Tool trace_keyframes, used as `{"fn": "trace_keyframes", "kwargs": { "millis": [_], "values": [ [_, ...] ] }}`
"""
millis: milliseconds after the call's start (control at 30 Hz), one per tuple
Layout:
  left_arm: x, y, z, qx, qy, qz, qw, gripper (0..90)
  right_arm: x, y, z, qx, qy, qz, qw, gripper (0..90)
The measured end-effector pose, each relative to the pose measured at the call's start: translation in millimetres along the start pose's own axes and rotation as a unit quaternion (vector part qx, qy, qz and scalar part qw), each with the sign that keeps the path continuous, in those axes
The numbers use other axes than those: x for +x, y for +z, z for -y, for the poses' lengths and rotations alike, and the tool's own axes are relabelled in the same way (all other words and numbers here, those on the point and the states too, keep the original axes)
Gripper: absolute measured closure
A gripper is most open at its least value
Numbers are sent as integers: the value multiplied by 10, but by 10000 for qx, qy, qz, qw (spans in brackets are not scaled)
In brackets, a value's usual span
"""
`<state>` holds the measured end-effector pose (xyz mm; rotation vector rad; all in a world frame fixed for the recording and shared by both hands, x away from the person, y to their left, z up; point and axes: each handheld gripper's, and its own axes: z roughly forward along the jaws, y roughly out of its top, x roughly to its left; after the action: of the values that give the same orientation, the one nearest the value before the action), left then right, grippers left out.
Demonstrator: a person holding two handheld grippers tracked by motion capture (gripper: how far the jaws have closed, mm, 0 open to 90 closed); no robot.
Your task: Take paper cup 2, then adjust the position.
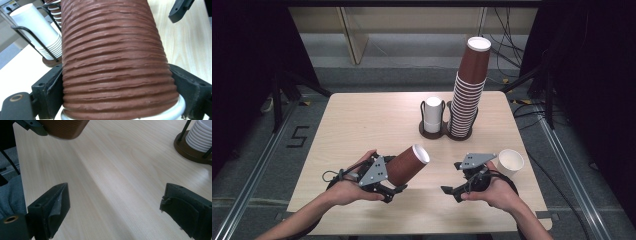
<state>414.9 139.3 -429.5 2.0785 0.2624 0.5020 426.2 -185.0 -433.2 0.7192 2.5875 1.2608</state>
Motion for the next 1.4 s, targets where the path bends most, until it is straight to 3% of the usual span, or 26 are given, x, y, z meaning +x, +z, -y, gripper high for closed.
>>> {"fn": "trace_keyframes", "kwargs": {
  "millis": [67, 100, 133, 200, 267, 333, 533, 600, 700, 767, 933, 1000, 1033, 1100, 1167, 1200, 1267, 1367, 1400],
  "values": [
    [18, 10, -8, 44, 12, 45, 10000, 107, -7, -21, -5, -17, 16, 5, 10000, 82],
    [22, 20, -10, 42, -11, 32, 10000, 107, -1, -26, 0, -11, 146, -3, 9999, 82],
    [35, 25, -14, 86, 21, 26, 10000, 107, -27, -27, 2, -33, 38, -24, 10000, 82],
    [42, 44, -23, 82, -46, 48, 9999, 107, -40, -38, 21, -10, 134, 8, 9999, 84],
    [45, 66, -29, 73, -19, 27, 10000, 107, -68, -44, 40, -44, 19, 26, 10000, 83],
    [42, 76, -37, 127, 53, 44, 9999, 108, -57, -56, 64, -40, 165, 52, 9998, 83],
    [12, 68, -42, 170, 110, 155, 9997, 107, -17, -78, 74, -59, 94, 66, 9999, 85],
    [12, 61, -43, 160, 118, 192, 9996, 107, -31, -72, 67, -67, -75, 92, 9999, 90],
    [5, 51, -39, 218, 157, 189, 9995, 107, -12, -55, 67, 8, 8, 23, 10000, 93],
    [-2, 59, -36, 254, 158, 213, 9993, 107, -29, -39, 64, 4, -187, 32, 9998, 98],
    [-21, 66, -69, 320, 272, 325, 9986, 107, -20, -31, 71, 126, -289, -78, 9995, 106],
    [-27, 75, -76, 349, 321, 355, 9982, 107, -36, -20, 71, 142, -452, -34, 9989, 111],
    [-21, 75, -79, 399, 382, 354, 9978, 107, -24, -28, 72, 221, -369, -66, 9991, 112],
    [-42, 80, -84, 414, 404, 396, 9975, 107, -25, -20, 72, 224, -531, -76, 9983, 118],
    [-62, 76, -87, 425, 443, 470, 9970, 107, 16, -15, 78, 333, -499, -144, 9981, 125],
    [-67, 75, -87, 453, 455, 509, 9966, 107, 4, -11, 69, 338, -749, -164, 9965, 135],
    [-64, 83, -86, 509, 516, 557, 9958, 107, 12, -16, 61, 358, -895, -197, 9952, 141],
    [-89, 102, -87, 532, 536, 617, 9952, 107, 34, -13, 58, 468, -848, -262, 9950, 142],
    [-92, 109, -91, 544, 577, 642, 9948, 107, 34, -18, 52, 498, -939, -251, 9940, 142]
  ]
}}
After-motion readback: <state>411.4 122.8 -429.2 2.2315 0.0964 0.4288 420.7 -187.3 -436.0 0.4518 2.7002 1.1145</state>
